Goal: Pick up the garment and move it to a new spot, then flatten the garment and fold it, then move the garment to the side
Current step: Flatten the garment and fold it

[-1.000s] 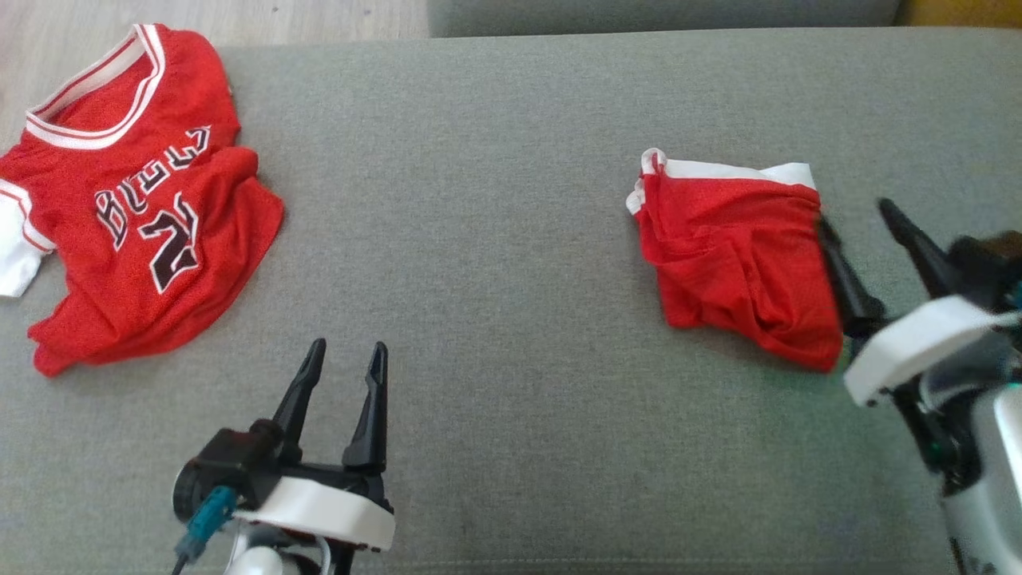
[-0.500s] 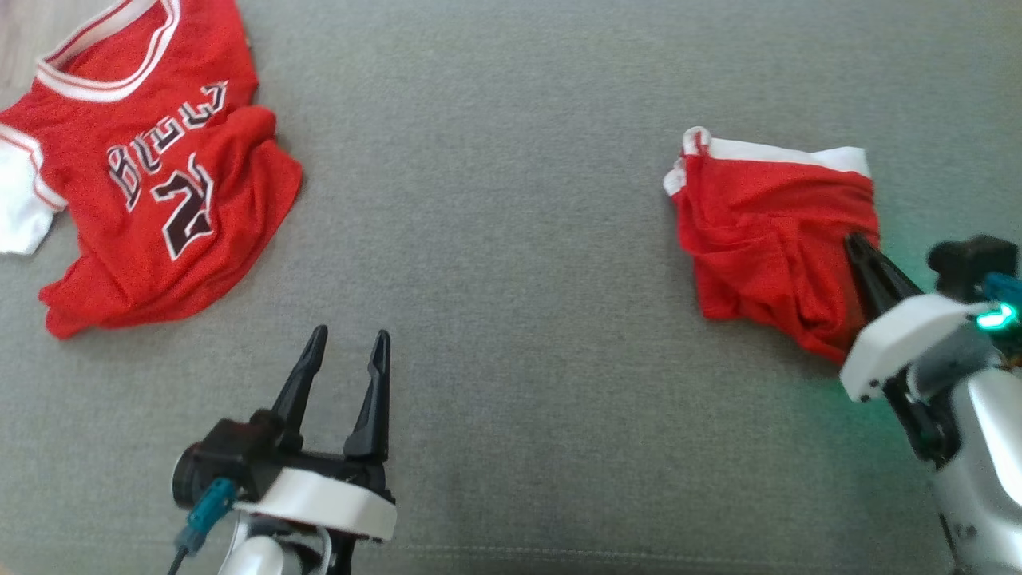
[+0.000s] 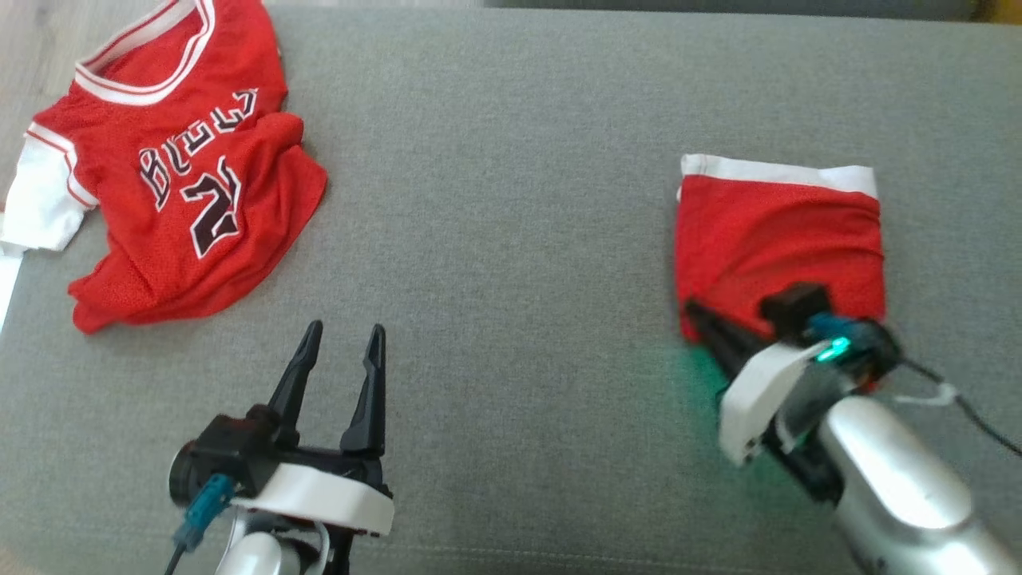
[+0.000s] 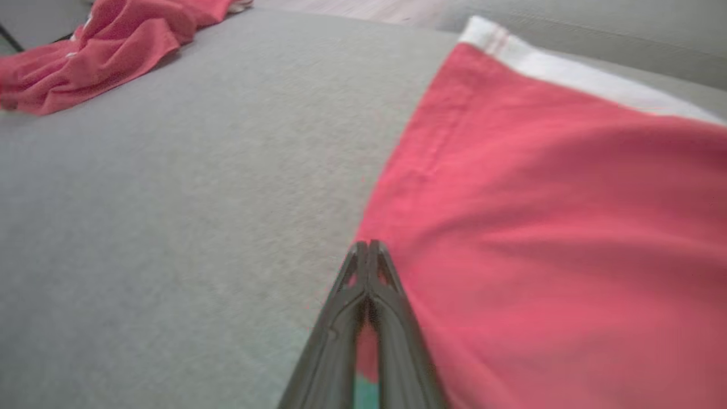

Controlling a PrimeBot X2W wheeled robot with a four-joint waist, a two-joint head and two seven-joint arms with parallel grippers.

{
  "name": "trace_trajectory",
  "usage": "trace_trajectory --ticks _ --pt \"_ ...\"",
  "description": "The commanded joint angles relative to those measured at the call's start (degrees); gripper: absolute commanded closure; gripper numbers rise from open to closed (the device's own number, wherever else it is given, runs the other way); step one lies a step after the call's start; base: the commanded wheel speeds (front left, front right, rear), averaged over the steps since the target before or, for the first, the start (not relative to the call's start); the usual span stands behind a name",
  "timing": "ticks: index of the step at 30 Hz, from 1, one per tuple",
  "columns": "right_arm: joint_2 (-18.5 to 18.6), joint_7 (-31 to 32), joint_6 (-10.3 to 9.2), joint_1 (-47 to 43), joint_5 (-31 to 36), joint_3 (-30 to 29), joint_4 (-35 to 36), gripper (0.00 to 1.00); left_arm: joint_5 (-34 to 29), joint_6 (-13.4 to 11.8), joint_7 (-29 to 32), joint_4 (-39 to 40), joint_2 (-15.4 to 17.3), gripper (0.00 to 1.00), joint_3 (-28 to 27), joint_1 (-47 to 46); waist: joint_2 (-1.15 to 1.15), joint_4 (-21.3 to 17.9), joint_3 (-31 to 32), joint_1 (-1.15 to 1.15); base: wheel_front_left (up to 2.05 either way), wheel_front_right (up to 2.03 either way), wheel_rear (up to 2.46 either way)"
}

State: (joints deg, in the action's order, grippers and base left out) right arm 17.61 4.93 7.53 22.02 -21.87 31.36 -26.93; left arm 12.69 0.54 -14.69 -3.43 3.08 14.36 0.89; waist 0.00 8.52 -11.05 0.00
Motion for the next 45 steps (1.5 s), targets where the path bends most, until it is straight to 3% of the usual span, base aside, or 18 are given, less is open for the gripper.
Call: trace_trajectory --ticks 1,5,8,14,15,18,24,33,45 --pt "1.0 0.2 -0.04 0.4 -0.5 1.0 1.8 1.00 0.1 -0.2 -0.3 1.8 -0.2 0.00 -1.9 -1.0 0.00 -0.2 0.3 0.00 0.00 0.00 0.00" --pt "2.3 2.1 -0.04 -0.2 -2.5 6.0 3.9 1.00 0.2 -0.4 -0.3 1.8 -0.2 0.00 -2.0 -0.4 0.00 -1.1 1.5 0.00 0.00 0.00 0.00" --pt "2.9 1.1 -0.04 -0.7 -2.7 6.3 5.7 1.00 0.2 -0.5 -0.3 1.7 -0.2 0.00 -2.2 0.2 0.00 -1.8 2.5 0.00 0.00 0.00 0.00" --pt "2.8 -5.3 -0.04 -5.0 -0.1 -4.0 8.7 1.00 -0.2 -0.2 -0.3 1.2 -0.2 0.00 -3.4 1.3 0.00 -2.8 4.8 0.00 0.00 0.00 0.00" --pt "2.6 -6.4 -0.04 -6.2 0.5 -6.2 9.5 0.96 -0.3 -0.1 -0.3 1.1 -0.2 0.00 -3.7 1.5 0.00 -2.9 5.2 0.00 0.00 0.00 0.00" --pt "2.2 -9.2 -0.04 -10.0 2.8 -11.9 12.0 0.00 -1.0 0.3 -0.3 0.5 -0.2 0.00 -4.6 2.1 0.00 -3.0 6.4 0.00 0.00 0.00 0.00" --pt "-0.9 -14.0 -0.04 -18.1 6.5 -21.8 15.8 0.00 -1.9 0.9 -0.3 -0.7 -0.2 0.00 -6.0 4.1 0.00 -3.1 9.0 0.00 0.00 0.00 0.00" --pt "-5.5 -18.4 -0.04 -26.4 9.1 -29.5 16.0 0.00 -3.6 1.8 -0.3 -2.4 -0.2 0.00 -8.9 7.3 0.00 -3.3 11.9 0.00 0.00 0.00 0.00" --pt "-6.7 -19.8 -0.04 -27.5 10.0 -31.7 12.5 0.00 -5.2 3.6 -0.3 -3.9 -0.2 0.00 -10.5 8.0 0.00 -4.3 12.5 0.00 0.00 0.00 0.00"
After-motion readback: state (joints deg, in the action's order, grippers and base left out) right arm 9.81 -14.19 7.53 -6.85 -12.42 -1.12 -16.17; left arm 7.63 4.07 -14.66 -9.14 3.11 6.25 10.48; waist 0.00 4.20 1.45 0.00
